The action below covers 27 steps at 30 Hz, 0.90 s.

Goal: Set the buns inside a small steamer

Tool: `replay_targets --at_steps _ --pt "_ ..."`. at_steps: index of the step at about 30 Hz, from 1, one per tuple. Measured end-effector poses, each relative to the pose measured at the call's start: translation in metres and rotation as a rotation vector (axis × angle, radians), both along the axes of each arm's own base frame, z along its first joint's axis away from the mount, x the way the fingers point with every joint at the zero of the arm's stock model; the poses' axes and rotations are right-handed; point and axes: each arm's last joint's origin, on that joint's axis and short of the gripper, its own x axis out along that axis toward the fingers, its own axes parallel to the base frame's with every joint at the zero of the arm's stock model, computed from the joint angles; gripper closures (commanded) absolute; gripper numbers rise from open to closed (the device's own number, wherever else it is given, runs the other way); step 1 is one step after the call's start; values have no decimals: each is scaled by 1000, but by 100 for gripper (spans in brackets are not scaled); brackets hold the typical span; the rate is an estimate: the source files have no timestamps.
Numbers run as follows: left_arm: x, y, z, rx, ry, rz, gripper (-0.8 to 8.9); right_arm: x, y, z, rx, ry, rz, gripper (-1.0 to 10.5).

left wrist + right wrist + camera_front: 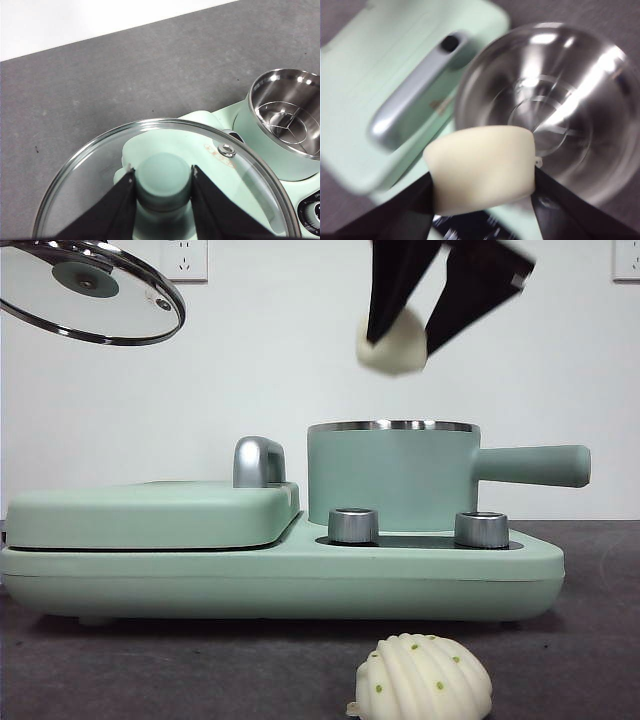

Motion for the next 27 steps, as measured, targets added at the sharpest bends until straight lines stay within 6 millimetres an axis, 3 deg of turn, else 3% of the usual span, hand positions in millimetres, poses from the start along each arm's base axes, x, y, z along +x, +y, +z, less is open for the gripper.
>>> replay_targets --at_steps 14,23,27 --pt "0 0 0 0 0 0 803 89 18 -47 -52 55 -20 683" --pt "0 0 0 0 0 -1 803 111 15 -67 -45 115 -27 674" --pt "0 0 0 0 -1 -1 803 111 18 -68 -49 105 -5 551"
